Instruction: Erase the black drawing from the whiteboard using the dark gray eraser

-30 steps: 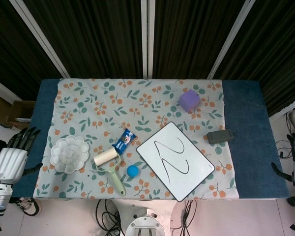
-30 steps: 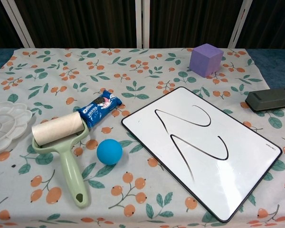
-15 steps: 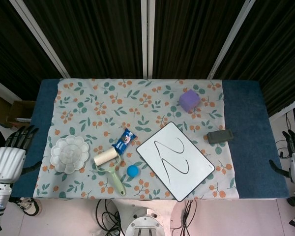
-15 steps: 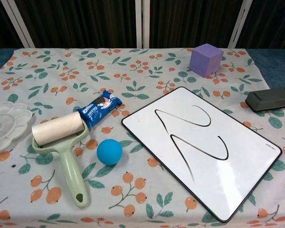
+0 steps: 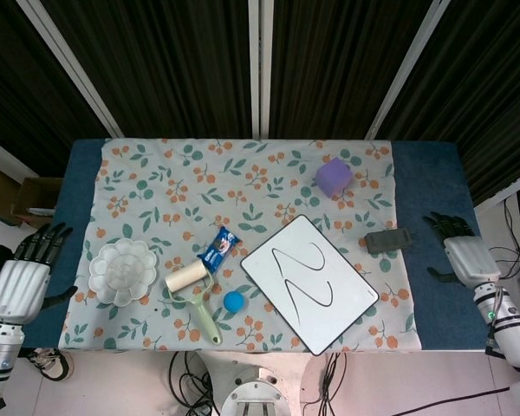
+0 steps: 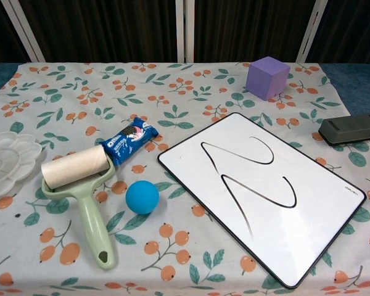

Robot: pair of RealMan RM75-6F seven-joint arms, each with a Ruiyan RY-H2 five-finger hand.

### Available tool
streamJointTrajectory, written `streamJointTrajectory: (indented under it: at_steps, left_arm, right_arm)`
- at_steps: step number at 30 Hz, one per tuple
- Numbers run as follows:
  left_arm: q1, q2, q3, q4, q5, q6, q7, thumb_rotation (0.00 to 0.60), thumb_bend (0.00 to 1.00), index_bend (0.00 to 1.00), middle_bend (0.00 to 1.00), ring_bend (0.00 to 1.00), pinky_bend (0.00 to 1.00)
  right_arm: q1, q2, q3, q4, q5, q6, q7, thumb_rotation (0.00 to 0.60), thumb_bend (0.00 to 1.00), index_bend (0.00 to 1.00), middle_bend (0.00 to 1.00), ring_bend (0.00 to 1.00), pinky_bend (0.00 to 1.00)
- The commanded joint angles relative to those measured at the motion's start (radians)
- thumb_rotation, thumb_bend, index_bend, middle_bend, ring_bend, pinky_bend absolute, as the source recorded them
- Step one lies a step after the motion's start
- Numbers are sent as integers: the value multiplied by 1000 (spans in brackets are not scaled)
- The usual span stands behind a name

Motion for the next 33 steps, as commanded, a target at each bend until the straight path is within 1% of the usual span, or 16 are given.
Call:
streamJointTrajectory:
  at_steps: [1,4,7,9,13,16,20,22,27,29,31,33]
  left_arm:
    - [0,-2,4,3,-5,-10,0,600,0,75,72,36,161]
    - [-2,1,11,1,-9,-25,8,600,0,75,72,36,161]
    - [-2,3,14,0,-9,-30,10,600,0,75,72,36,160]
    - [-1,3,15,3,-11,-31,8,600,0,75,72,36,161]
    - [0,6,16,7,-12,-30,3,600,0,76,73,36,161]
    - [2,9,14,8,-13,-24,-4,600,0,76,72,36,161]
    - [3,9,14,16,-10,-22,-14,600,0,76,72,36,161]
    - [2,6,16,24,-7,-22,-20,600,0,76,72,36,161]
    - [0,2,16,34,-8,-26,-30,600,0,76,72,36,161]
    - [0,0,15,37,-7,-25,-35,600,0,76,72,36,161]
    - [0,-4,15,40,-6,-23,-42,600,0,76,72,36,161]
    - [0,-5,16,44,-4,-22,-46,600,0,75,72,36,161]
  right_arm:
    - [125,-65,-6,72,42,-148,-56,600,144,0,0,0,0]
    - [144,-135,-12,140,50,-138,-139,600,96,0,0,0,0]
    - [163,-180,-11,170,73,-153,-157,600,80,0,0,0,0]
    - [177,-199,-10,184,85,-168,-165,600,89,0,0,0,0]
    - [206,-244,-9,213,108,-189,-190,600,148,0,17,0,0]
    - [219,-267,-7,228,120,-195,-194,600,175,0,69,0,0]
    - [228,-286,-5,239,132,-189,-194,600,178,14,136,12,5]
    - [230,-292,-7,244,134,-186,-189,600,184,47,155,30,20]
    - [239,-292,-16,244,139,-191,-197,600,191,97,165,49,39]
    - [238,-293,-18,239,142,-184,-199,600,193,124,177,67,74]
    - [238,-294,-22,239,144,-178,-206,600,197,155,198,91,139]
    - [239,-295,-24,239,146,-173,-214,600,199,173,210,109,175]
